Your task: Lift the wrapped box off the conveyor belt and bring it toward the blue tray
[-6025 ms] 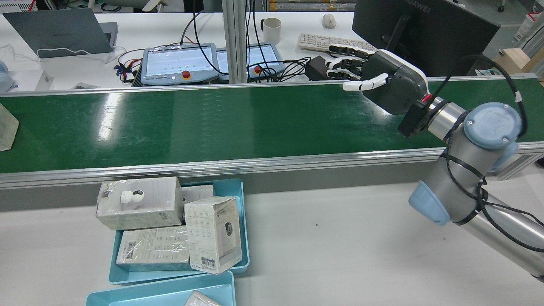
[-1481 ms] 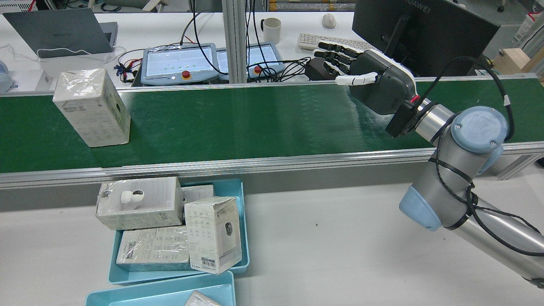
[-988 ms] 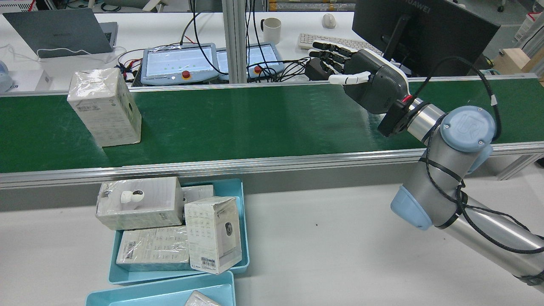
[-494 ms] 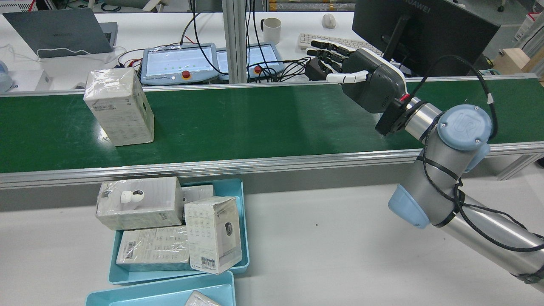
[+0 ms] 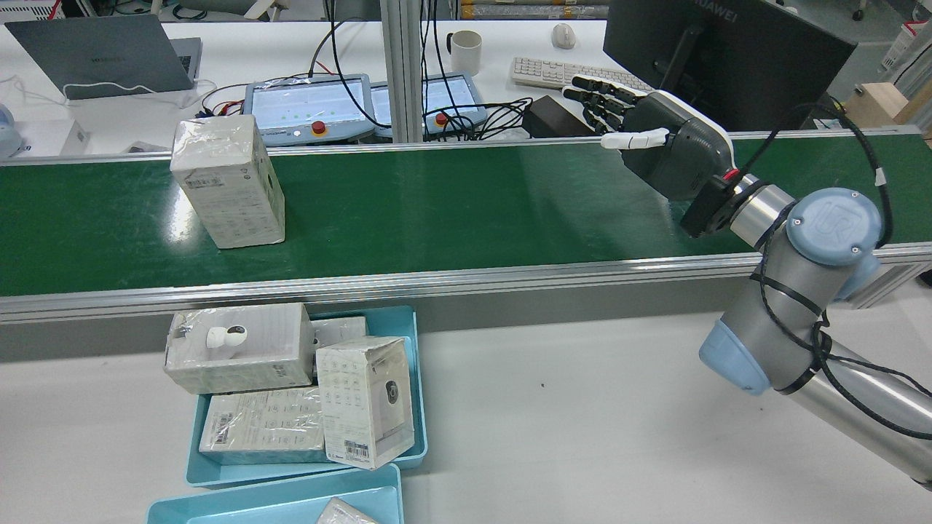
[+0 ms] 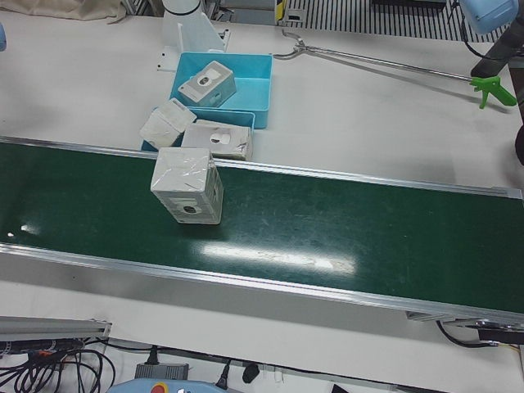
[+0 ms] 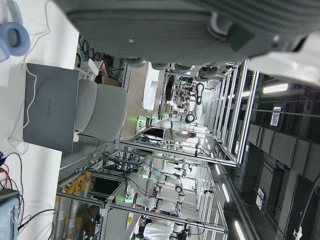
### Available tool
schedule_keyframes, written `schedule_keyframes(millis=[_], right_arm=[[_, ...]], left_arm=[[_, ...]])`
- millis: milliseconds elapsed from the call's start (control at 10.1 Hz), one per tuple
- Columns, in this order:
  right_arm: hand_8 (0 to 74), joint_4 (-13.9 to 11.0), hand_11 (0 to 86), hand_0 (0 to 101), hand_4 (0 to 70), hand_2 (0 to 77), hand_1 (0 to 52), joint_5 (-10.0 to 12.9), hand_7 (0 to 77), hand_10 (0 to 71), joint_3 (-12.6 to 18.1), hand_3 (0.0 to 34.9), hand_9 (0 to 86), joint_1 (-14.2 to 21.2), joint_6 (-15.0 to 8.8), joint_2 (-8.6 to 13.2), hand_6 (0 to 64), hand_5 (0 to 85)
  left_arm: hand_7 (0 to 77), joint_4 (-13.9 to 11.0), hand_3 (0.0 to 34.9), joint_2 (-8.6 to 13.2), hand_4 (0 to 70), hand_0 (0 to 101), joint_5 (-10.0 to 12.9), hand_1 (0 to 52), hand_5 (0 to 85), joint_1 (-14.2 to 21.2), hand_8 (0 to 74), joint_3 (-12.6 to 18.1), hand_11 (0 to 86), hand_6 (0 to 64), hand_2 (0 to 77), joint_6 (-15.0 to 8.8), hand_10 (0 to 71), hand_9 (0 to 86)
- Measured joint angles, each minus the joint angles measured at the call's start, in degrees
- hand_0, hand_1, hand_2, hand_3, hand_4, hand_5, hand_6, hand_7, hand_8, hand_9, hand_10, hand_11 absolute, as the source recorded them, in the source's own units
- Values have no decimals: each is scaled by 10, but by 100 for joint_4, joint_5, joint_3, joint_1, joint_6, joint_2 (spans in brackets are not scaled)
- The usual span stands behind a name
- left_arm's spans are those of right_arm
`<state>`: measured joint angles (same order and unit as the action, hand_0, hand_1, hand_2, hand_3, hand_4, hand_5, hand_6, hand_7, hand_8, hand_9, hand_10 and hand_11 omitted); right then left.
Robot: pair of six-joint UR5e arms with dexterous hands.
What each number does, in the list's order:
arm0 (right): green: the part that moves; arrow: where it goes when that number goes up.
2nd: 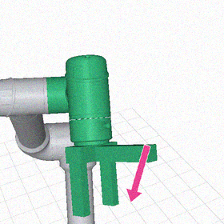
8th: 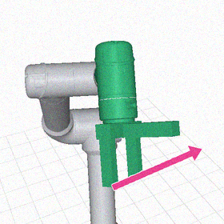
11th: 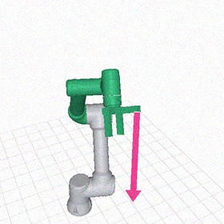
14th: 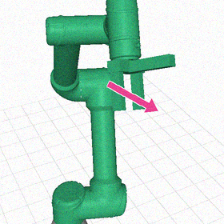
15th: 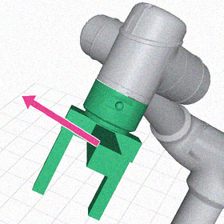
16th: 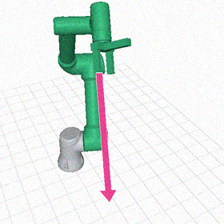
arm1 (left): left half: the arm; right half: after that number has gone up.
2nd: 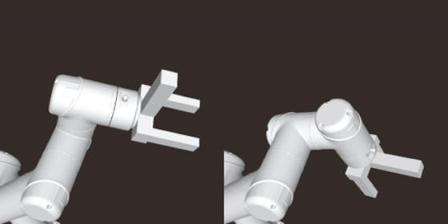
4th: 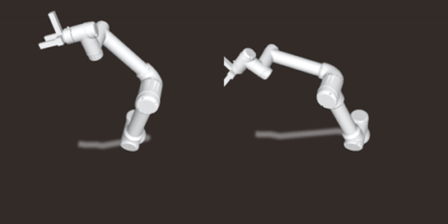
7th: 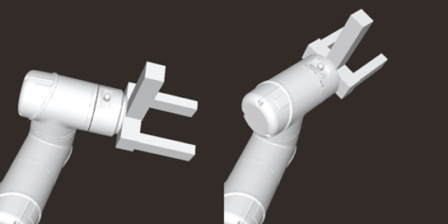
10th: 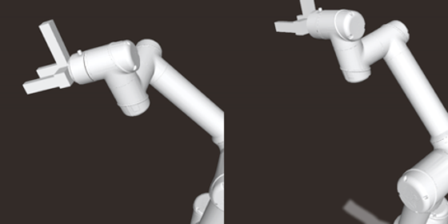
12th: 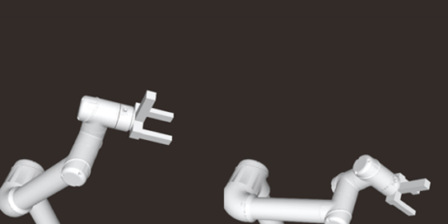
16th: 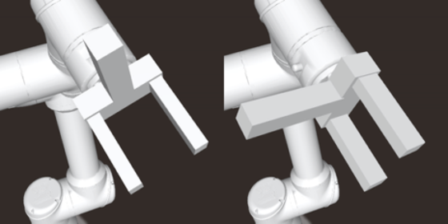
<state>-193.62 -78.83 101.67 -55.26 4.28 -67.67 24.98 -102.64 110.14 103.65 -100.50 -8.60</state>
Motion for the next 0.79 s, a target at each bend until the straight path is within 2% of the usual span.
schedule_keyframes(millis=[296, 691, 790], right_arm=[[16, 8, 16, 484, 175, 136, 142, -14, 191, 0, 117, 1, 33, -77, 10, -119, 76, 153], [22, 8, 16, 483, 175, 136, 142, -18, 191, 0, 150, 0, 33, -80, 3, -132, 71, 153], [22, 8, 16, 485, 191, 136, 142, -18, 213, 0, 151, 1, 49, -80, 3, -132, 82, 158]], left_arm=[[5, 0, 0, 0, 0, 0, 0, 0, 5, 0, 5, 0, 0, 0, 5, 0, 5, 0], [5, 0, 0, 0, 0, 0, 0, 0, 5, 0, 5, 0, 0, 0, 11, 0, 5, 0], [5, 0, 0, 0, 0, 0, 0, 0, 5, 0, 5, 0, 0, 0, 11, 0, 5, 0]])
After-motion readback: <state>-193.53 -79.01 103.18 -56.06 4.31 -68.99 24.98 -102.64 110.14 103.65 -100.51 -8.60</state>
